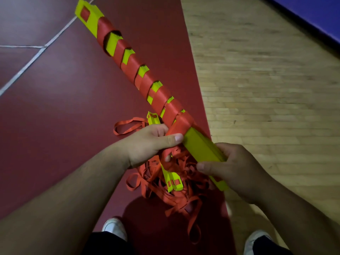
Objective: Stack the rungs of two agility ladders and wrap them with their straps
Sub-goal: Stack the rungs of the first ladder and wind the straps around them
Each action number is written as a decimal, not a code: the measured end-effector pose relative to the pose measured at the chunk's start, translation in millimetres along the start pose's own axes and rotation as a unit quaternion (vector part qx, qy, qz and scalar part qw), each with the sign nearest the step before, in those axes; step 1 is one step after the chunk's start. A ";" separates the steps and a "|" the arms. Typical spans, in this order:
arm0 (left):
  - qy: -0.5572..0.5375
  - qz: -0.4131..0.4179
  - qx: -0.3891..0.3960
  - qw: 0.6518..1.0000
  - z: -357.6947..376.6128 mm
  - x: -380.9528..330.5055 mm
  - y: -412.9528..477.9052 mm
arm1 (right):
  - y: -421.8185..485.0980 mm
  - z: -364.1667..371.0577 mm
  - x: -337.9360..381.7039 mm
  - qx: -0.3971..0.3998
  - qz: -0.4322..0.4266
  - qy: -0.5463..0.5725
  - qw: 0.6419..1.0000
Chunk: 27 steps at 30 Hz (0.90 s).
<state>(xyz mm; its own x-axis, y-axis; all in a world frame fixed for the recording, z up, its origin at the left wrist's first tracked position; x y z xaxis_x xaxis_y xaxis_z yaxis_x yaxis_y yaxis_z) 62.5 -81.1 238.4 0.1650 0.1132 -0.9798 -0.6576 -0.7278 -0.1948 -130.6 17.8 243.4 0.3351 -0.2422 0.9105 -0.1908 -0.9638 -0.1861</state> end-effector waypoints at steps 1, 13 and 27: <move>0.003 0.000 0.012 1.000 -1.1 -0.7 -0.7 | 0.5 -2.3 1.7 0.008 0.002 0.015 1.000; -0.034 0.063 -0.133 0.989 8.5 11.3 6.0 | -1.9 -4.3 1.8 0.132 0.121 0.203 0.963; -0.033 0.090 -0.189 0.977 15.2 -3.3 9.2 | 4.3 -3.6 5.4 -0.116 -0.037 -0.180 0.976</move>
<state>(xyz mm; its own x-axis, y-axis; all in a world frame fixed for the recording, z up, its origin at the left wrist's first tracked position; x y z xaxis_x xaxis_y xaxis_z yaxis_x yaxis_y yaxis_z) 44.7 -77.9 239.2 0.0155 -0.0049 -0.9999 -0.3516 -0.9361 -0.0009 -132.9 12.8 248.8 0.6509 -0.2364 0.7214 -0.3437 -0.9391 0.0024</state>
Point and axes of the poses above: each hand's wrist, its own y-axis towards the middle knuckle, its own z-axis out of the palm, x = y × z, the point moved 2 cm from there along y, towards the middle knuckle, and after that the axes turned 10 degrees about -x, right-handed, at the moved point
